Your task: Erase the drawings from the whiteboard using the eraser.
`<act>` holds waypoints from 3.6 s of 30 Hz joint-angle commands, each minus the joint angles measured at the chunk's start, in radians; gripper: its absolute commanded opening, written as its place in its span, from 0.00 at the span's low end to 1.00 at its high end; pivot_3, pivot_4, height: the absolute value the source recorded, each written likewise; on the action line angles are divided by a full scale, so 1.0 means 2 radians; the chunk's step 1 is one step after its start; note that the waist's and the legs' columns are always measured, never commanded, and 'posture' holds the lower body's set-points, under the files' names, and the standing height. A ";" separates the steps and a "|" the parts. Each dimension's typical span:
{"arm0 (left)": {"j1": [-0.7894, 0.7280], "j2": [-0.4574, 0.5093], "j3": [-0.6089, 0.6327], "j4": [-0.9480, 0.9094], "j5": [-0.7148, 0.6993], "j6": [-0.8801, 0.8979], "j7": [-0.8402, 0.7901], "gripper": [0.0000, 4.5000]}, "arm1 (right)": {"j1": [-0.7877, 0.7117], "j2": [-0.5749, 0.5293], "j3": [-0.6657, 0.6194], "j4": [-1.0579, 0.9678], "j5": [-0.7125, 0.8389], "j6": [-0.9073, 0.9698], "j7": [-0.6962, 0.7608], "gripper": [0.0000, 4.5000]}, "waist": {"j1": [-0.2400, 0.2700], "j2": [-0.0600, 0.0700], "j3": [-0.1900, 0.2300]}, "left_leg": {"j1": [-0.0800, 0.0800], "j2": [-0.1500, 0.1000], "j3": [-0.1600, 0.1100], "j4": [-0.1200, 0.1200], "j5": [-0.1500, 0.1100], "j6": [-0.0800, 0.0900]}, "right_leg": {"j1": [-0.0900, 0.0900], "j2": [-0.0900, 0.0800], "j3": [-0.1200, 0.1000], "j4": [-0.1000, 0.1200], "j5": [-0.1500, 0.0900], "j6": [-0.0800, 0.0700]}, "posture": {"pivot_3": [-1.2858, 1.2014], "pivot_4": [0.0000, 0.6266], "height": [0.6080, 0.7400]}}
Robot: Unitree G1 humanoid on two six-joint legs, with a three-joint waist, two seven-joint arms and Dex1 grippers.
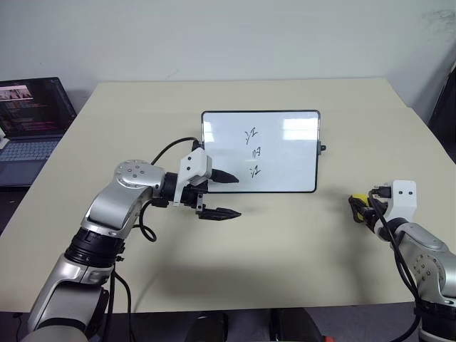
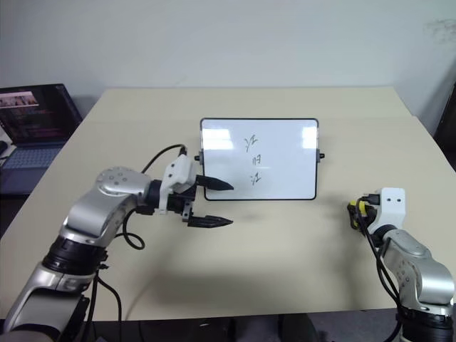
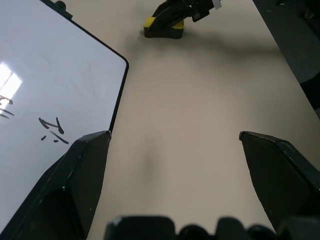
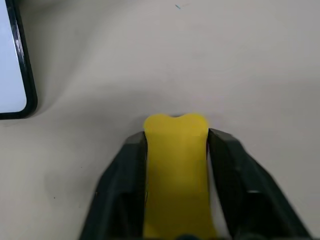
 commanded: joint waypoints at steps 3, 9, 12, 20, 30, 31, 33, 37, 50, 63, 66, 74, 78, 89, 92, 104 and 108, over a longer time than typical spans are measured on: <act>0.004 0.007 0.017 -0.021 -0.001 -0.005 0.006 1.00 | -0.003 0.001 -0.001 -0.007 -0.006 -0.004 0.003 0.22 | 0.000 0.000 0.000 | 0.000 0.000 0.000 0.000 0.000 0.000 | 0.000 0.000 0.000 0.000 0.000 0.000 | 0.52 0.24 1.00; 0.003 -0.001 0.037 -0.016 -0.003 0.004 0.042 1.00 | -0.002 0.000 -0.003 -0.018 -0.008 -0.010 0.005 0.22 | 0.000 0.000 0.000 | 0.000 0.000 0.000 0.000 0.000 0.000 | 0.000 0.000 0.000 0.000 0.000 0.000 | 0.52 0.24 1.00; -0.012 -0.003 0.057 -0.001 0.006 0.027 0.093 1.00 | 0.001 -0.007 -0.010 -0.054 -0.003 -0.026 0.016 0.22 | 0.000 0.000 0.000 | 0.000 0.000 0.000 0.000 0.000 0.000 | 0.000 0.000 0.000 0.001 0.000 0.000 | 0.52 0.24 1.00; -0.029 0.021 0.072 -0.005 0.025 0.082 0.149 1.00 | -0.027 -0.040 0.098 -0.162 -0.040 -0.105 0.079 0.22 | -0.004 0.000 0.000 | 0.000 0.000 0.002 0.001 0.000 0.000 | -0.004 0.000 0.001 0.005 0.000 0.000 | 0.52 0.24 1.00; -0.051 0.017 0.080 0.024 0.041 0.094 0.184 1.00 | -0.264 0.020 0.266 0.050 -0.180 -0.174 0.078 0.22 | -0.005 -0.001 0.000 | -0.002 -0.001 0.003 0.003 0.002 -0.001 | -0.007 0.000 0.001 0.007 0.000 0.000 | 0.52 0.24 1.00; -0.049 0.019 0.081 0.029 0.042 0.093 0.185 1.00 | -0.278 0.027 0.272 0.067 -0.189 -0.180 0.079 0.22 | -0.006 -0.001 0.000 | -0.003 -0.001 0.003 0.002 0.002 -0.001 | -0.007 0.000 0.001 0.007 0.000 0.000 | 0.52 0.24 1.00; -0.047 0.023 0.088 0.046 0.046 0.089 0.191 1.00 | -0.303 0.042 0.281 0.097 -0.203 -0.188 0.079 0.22 | -0.007 -0.001 0.000 | -0.003 -0.001 0.003 0.002 0.002 -0.001 | -0.008 -0.001 0.001 0.007 0.000 0.000 | 0.52 0.24 1.00; -0.044 0.029 0.093 0.066 0.051 0.083 0.195 1.00 | -0.340 0.066 0.283 0.147 -0.224 -0.204 0.075 0.22 | -0.011 -0.001 0.000 | -0.003 -0.001 0.003 0.001 0.002 -0.001 | -0.009 -0.001 0.002 0.007 0.000 0.000 | 0.52 0.24 1.00; -0.082 -0.011 0.066 0.099 0.058 0.072 0.183 1.00 | -0.419 0.114 0.296 0.270 -0.281 -0.262 0.082 0.22 | -0.014 -0.001 0.000 | -0.004 -0.001 0.003 0.002 0.002 -0.001 | -0.009 -0.001 0.002 0.007 0.000 -0.001 | 0.52 0.24 1.00; -0.089 -0.027 0.079 0.136 0.062 0.067 0.196 1.00 | -0.443 0.150 0.308 0.347 -0.295 -0.300 0.112 0.22 | -0.028 -0.001 0.000 | -0.003 -0.001 0.004 0.002 0.002 -0.002 | -0.010 -0.001 0.002 0.008 0.001 -0.001 | 0.52 0.24 1.00; -0.091 -0.025 0.081 0.144 0.065 0.062 0.202 1.00 | -0.434 0.150 0.320 0.342 -0.298 -0.295 0.135 0.22 | -0.028 -0.001 0.000 | -0.003 -0.001 0.004 0.002 0.002 -0.002 | -0.010 -0.001 0.002 0.008 0.001 -0.001 | 0.52 0.24 1.00; -0.093 -0.019 0.086 0.163 0.076 0.048 0.214 1.00 | -0.445 0.147 0.319 0.348 -0.327 -0.303 0.108 0.22 | -0.027 -0.001 0.000 | -0.003 -0.001 0.003 0.002 0.002 -0.002 | -0.010 -0.001 0.002 0.008 0.001 -0.001 | 0.52 0.24 1.00; -0.090 -0.015 0.091 0.172 0.078 0.044 0.216 1.00 | -0.464 0.146 0.304 0.369 -0.337 -0.313 0.071 0.22 | -0.027 -0.001 0.000 | -0.003 -0.001 0.003 0.002 0.002 -0.002 | -0.010 -0.001 0.002 0.008 0.001 -0.001 | 0.52 0.24 1.00; -0.088 -0.013 0.100 0.175 0.079 0.042 0.220 1.00 | -0.433 0.160 0.342 0.361 -0.336 -0.296 0.151 0.22 | -0.028 -0.002 0.000 | -0.003 -0.001 0.003 0.002 0.002 -0.002 | -0.010 -0.001 0.002 0.008 0.001 -0.001 | 0.52 0.24 1.00; -0.087 -0.014 0.100 0.171 0.077 0.045 0.218 1.00 | -0.426 0.156 0.348 0.352 -0.340 -0.289 0.166 0.22 | -0.028 -0.002 0.000 | -0.003 -0.001 0.003 0.003 0.002 -0.002 | -0.010 -0.001 0.002 0.008 0.001 -0.001 | 0.52 0.24 1.00; -0.074 -0.017 0.095 0.142 0.071 0.056 0.204 1.00 | -0.452 0.139 0.313 0.380 -0.351 -0.288 0.115 0.22 | -0.026 -0.002 0.000 | -0.003 -0.001 0.003 0.007 0.002 -0.002 | -0.010 -0.001 0.002 0.013 0.001 -0.001 | 0.52 0.24 1.00; -0.077 -0.021 0.094 0.140 0.071 0.058 0.204 1.00 | -0.431 0.148 0.329 0.361 -0.345 -0.276 0.152 0.22 | -0.028 -0.002 0.000 | -0.003 -0.001 0.003 0.007 0.002 -0.002 | -0.010 -0.001 0.003 0.014 0.001 -0.001 | 0.52 0.24 1.00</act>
